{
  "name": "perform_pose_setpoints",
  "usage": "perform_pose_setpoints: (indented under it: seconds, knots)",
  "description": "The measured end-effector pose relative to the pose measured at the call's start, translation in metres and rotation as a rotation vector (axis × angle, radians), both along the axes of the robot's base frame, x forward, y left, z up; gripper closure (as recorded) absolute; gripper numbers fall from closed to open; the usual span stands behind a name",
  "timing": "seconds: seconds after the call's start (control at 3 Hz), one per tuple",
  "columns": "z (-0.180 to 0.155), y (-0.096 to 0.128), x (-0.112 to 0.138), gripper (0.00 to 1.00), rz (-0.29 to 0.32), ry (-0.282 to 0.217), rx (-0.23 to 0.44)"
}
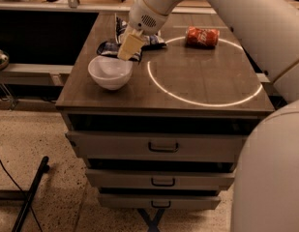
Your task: Place rxbar blueberry into white bowl
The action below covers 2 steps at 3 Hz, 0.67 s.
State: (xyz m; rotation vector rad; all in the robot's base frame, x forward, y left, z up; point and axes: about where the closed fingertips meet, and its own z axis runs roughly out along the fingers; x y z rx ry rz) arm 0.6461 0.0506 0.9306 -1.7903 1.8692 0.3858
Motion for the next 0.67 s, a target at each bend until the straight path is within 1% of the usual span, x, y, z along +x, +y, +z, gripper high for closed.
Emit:
perform_pose_setpoints:
  seconds: [0.33,0.67]
  knots:
    - [-0.0025,0.0026,0.0001,0.05,0.004,0.003,0.000]
    - [-0.0049,0.0036,0.0000,0.00,0.005,0.005,-0.001]
